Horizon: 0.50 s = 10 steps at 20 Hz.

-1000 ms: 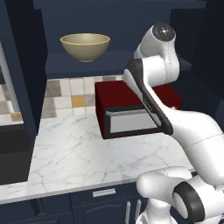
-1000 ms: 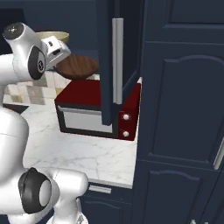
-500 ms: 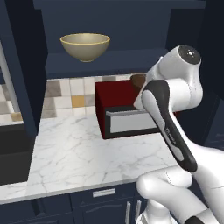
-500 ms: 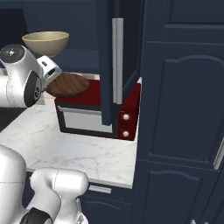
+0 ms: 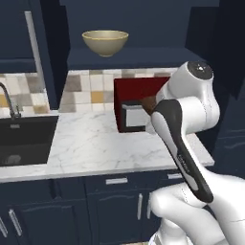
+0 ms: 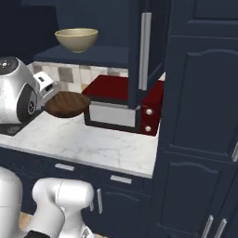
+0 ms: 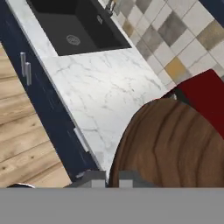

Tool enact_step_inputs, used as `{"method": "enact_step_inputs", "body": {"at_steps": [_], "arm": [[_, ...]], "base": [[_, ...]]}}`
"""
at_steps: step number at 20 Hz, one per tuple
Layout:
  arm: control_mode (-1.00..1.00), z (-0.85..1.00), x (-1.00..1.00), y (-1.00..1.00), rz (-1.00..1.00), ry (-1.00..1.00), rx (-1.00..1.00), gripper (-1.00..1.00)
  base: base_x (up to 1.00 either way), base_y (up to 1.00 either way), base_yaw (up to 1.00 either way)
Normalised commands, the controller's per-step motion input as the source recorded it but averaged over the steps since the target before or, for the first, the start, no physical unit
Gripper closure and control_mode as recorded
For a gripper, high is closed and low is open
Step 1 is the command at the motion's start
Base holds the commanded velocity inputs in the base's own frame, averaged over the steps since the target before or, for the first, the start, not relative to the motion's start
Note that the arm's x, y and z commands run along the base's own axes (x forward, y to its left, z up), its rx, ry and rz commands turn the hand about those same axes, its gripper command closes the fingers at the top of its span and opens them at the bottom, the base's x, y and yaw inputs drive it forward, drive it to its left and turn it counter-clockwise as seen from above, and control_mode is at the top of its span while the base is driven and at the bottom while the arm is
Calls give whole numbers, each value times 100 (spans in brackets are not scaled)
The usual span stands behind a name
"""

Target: Take the smaller bowl and place it next to the appetizer plate on the dining counter , and place the larger bowl next to the plate with cooked food.

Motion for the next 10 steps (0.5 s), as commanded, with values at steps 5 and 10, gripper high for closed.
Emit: {"method": "enact_step_inputs", "body": {"at_steps": [5, 10], "arm": [[100, 0, 0, 0, 0, 0, 0, 100], [100, 0, 0, 0, 0, 0, 0, 100]], "base": [[-60, 4, 94], [-19, 0, 100]]}}
